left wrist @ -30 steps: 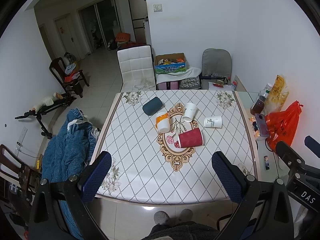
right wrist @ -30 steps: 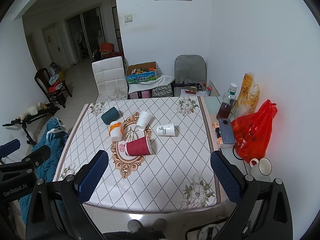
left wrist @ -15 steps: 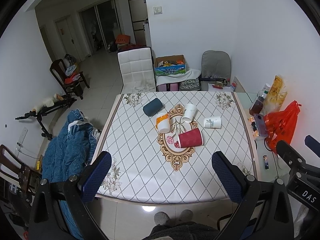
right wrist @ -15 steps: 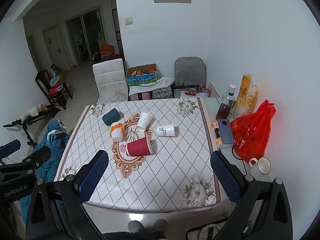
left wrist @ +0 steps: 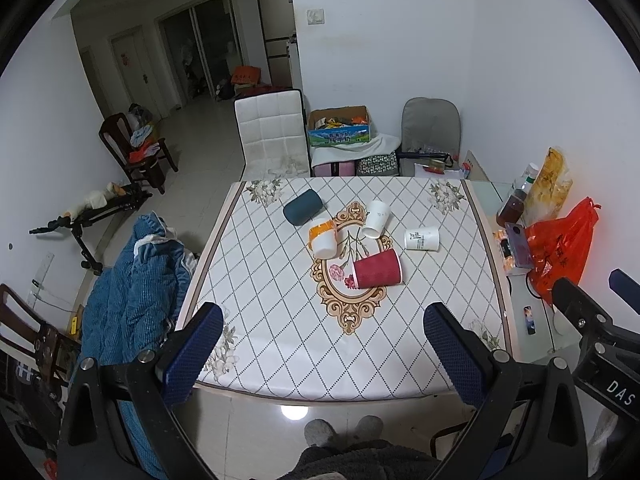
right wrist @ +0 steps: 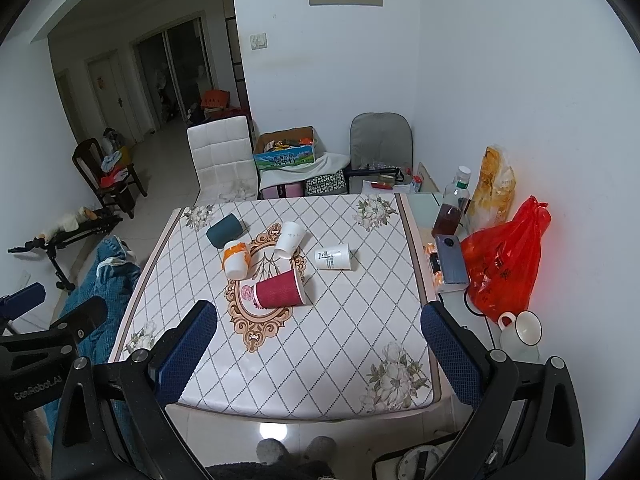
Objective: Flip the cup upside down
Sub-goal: 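Move the left tool toward the white paper cup lying on its side, then close the left gripper around the white paper cup and lift it, then carry the white cup with the left gripper and set it upright on the table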
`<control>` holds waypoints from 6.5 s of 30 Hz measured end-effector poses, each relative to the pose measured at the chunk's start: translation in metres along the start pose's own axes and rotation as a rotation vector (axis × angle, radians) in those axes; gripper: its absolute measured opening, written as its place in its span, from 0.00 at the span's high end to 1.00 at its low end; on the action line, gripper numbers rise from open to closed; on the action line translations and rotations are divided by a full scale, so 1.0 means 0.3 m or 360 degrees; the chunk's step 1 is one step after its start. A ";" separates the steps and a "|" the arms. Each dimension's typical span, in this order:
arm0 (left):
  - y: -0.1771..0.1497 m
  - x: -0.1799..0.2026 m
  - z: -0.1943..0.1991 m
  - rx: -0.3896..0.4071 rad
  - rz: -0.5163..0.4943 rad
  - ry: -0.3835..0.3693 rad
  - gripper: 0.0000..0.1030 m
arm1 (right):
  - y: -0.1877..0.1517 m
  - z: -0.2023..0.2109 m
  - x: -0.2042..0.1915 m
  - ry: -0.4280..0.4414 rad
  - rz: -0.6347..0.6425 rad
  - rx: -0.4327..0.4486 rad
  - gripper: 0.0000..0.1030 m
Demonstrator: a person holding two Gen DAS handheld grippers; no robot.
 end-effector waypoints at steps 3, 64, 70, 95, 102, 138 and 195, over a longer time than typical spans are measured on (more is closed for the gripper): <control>0.000 0.023 -0.047 -0.0041 0.0008 0.0005 0.00 | -0.012 -0.032 0.019 -0.0007 -0.0013 -0.0033 0.00; 0.194 0.838 -1.638 -0.0520 -0.1902 -0.0119 0.09 | -0.547 -1.488 0.461 -0.0519 -0.0625 -0.1212 0.00; 0.162 0.923 -1.670 -0.0478 -0.2060 -0.0195 0.11 | -0.550 -1.516 0.452 -0.0530 -0.0660 -0.1227 0.00; 0.247 0.901 -1.678 -0.0557 -0.1692 -0.0382 0.45 | -0.514 -1.528 0.536 -0.0565 -0.0740 -0.1207 0.00; 0.313 0.821 -1.564 -0.0676 -0.1341 -0.0520 0.45 | -0.499 -1.443 0.540 -0.0555 -0.0746 -0.1143 0.00; -0.465 0.554 -1.363 -0.1466 0.0258 -0.0729 0.44 | -0.745 -1.366 0.547 -0.0395 -0.0120 -0.1298 0.00; -0.361 0.100 -1.071 -0.0982 0.0128 -0.0272 0.15 | -0.527 -1.112 0.190 0.0014 -0.0066 -0.1235 0.00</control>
Point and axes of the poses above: each gripper's, at about its wrist camera, not at the fingertips, and z roughly against the way its jaws point, x to its right, y to its top, the point moved 6 cm from there along -z, roughly the way its jaws point, and after that the axes turned 8 degrees about -z, right-handed, at the moved point
